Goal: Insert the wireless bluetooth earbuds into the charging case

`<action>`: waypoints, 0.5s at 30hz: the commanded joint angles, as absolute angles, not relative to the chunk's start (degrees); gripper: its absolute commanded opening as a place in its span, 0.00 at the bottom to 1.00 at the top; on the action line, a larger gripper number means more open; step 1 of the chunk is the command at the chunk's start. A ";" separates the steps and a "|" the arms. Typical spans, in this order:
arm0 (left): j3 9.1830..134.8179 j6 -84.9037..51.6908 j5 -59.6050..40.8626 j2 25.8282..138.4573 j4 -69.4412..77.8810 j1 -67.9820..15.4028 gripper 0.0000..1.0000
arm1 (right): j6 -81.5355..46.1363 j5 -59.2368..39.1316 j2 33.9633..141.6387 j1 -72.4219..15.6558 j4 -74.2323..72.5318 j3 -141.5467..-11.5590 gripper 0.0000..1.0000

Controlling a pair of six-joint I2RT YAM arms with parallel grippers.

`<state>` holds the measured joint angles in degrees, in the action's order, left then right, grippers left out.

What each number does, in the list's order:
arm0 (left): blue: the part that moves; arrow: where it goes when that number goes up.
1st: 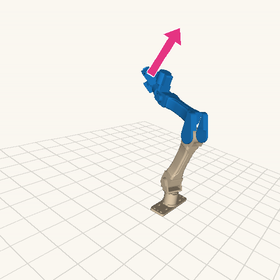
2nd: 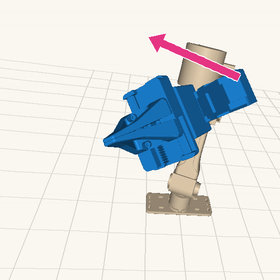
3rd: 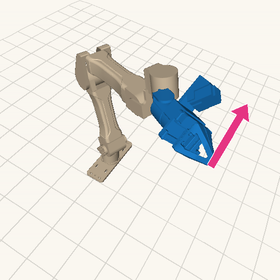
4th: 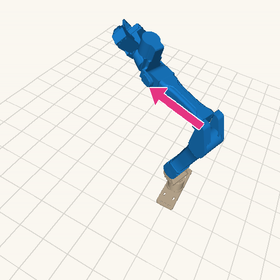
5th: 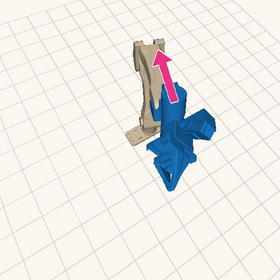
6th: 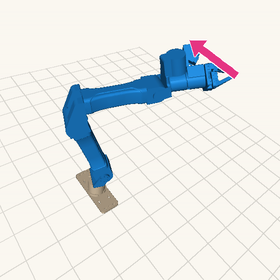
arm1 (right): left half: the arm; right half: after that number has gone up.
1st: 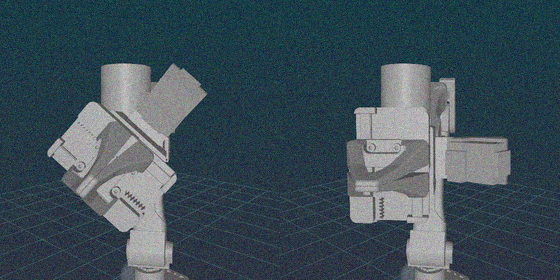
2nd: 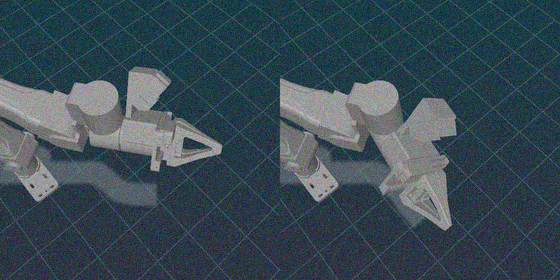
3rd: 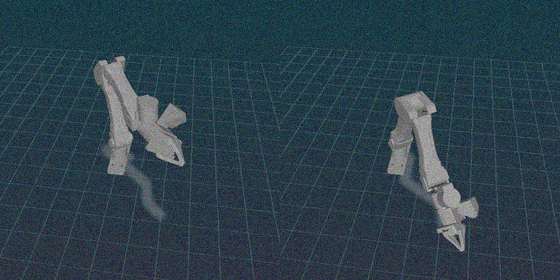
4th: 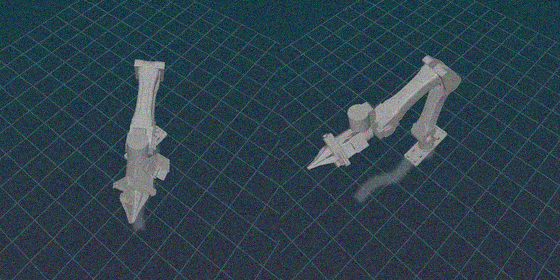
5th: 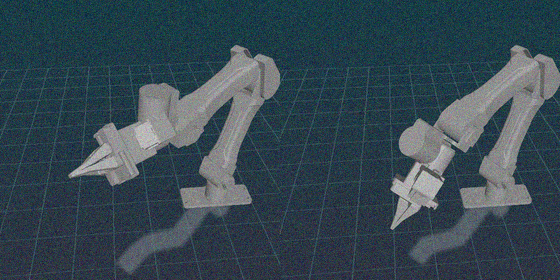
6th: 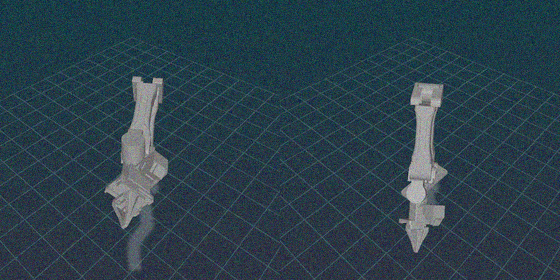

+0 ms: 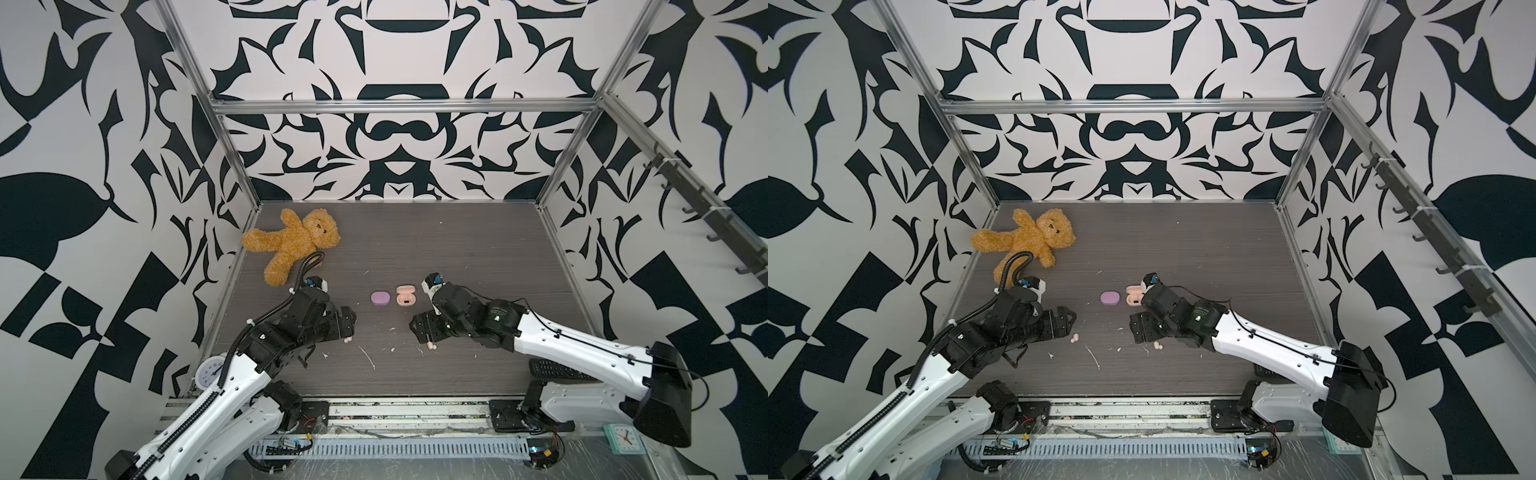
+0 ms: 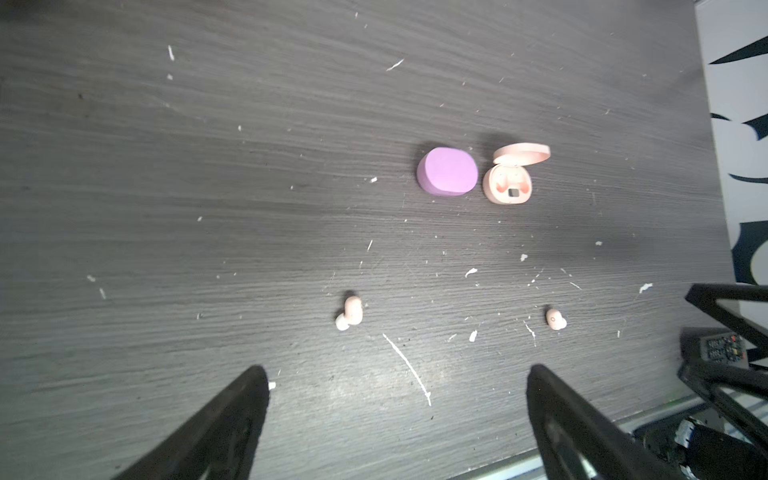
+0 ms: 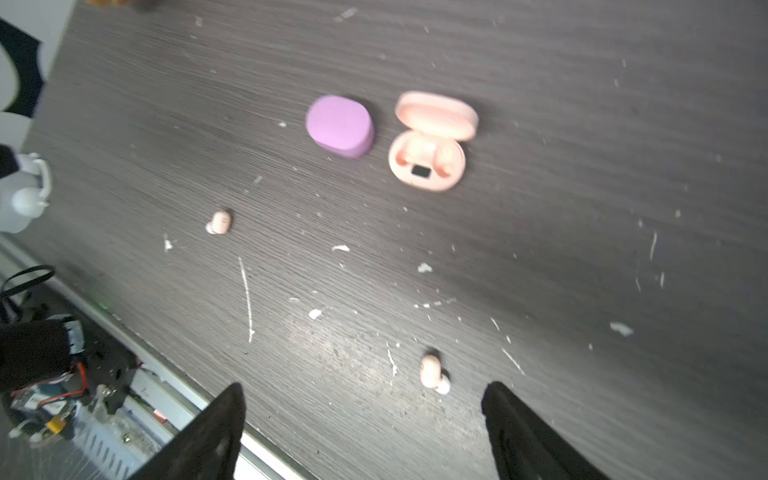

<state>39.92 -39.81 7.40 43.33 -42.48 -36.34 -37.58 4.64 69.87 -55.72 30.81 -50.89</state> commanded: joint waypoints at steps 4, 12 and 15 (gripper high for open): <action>36.76 -43.23 7.66 46.23 -42.15 -39.31 0.99 | -47.60 5.63 69.67 -56.87 33.29 -45.91 0.67; 34.23 -41.06 9.93 51.63 -38.47 -46.80 0.99 | -48.34 3.53 75.13 -57.49 31.42 -45.44 0.62; 34.05 -40.29 11.58 53.70 -37.57 -50.34 0.99 | -48.06 2.92 77.00 -57.48 30.82 -46.00 0.58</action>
<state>34.87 -40.88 9.50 52.62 -38.79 -48.16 -47.27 3.44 76.44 -57.14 31.73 -45.52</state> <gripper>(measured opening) 0.993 0.587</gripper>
